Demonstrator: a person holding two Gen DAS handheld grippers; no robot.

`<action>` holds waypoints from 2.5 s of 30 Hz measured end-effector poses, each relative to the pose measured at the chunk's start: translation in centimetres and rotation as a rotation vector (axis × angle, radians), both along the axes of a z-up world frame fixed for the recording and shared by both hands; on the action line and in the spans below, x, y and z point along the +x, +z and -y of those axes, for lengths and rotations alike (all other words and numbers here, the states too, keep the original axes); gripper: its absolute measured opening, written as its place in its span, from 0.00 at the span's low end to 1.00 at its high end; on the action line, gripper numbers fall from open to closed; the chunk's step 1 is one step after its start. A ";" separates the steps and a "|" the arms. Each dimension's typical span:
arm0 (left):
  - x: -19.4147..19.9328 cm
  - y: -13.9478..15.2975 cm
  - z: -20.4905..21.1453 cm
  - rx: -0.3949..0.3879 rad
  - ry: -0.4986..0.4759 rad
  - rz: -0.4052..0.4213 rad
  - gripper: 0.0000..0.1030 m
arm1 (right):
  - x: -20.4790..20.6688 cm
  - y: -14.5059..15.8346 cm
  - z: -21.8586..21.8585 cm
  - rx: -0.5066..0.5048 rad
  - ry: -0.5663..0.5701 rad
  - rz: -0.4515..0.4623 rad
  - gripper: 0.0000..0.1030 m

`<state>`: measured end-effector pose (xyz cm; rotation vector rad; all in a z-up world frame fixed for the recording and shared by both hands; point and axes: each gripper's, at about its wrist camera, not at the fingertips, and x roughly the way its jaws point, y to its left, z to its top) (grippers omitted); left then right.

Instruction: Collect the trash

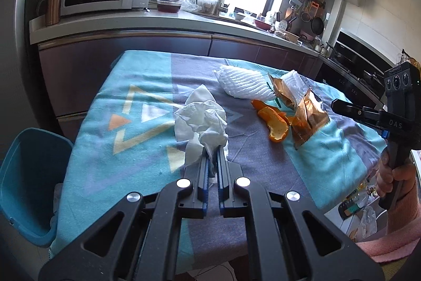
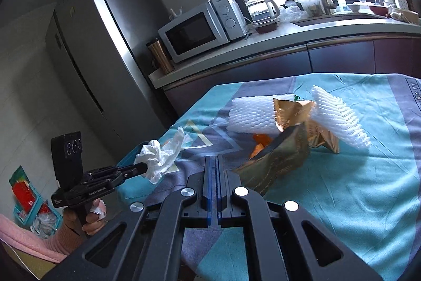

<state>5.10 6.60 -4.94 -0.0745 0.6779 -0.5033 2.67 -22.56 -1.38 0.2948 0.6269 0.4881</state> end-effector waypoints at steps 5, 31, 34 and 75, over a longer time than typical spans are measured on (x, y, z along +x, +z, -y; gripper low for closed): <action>-0.5 -0.1 -2.2 -0.013 0.038 -0.009 0.06 | 0.3 -1.8 1.5 -0.014 -0.112 -0.054 0.11; -0.1 -1.2 -2.1 -0.012 0.046 -0.042 0.06 | 5.3 -6.7 4.3 0.093 -0.022 -0.199 0.34; 0.0 -1.4 -2.1 -0.011 0.045 -0.047 0.06 | 4.5 -6.7 3.8 0.087 -0.008 -0.202 0.35; -3.2 0.8 -10.6 0.012 0.252 0.027 0.06 | 6.4 -2.4 -9.0 0.193 0.333 -0.097 0.08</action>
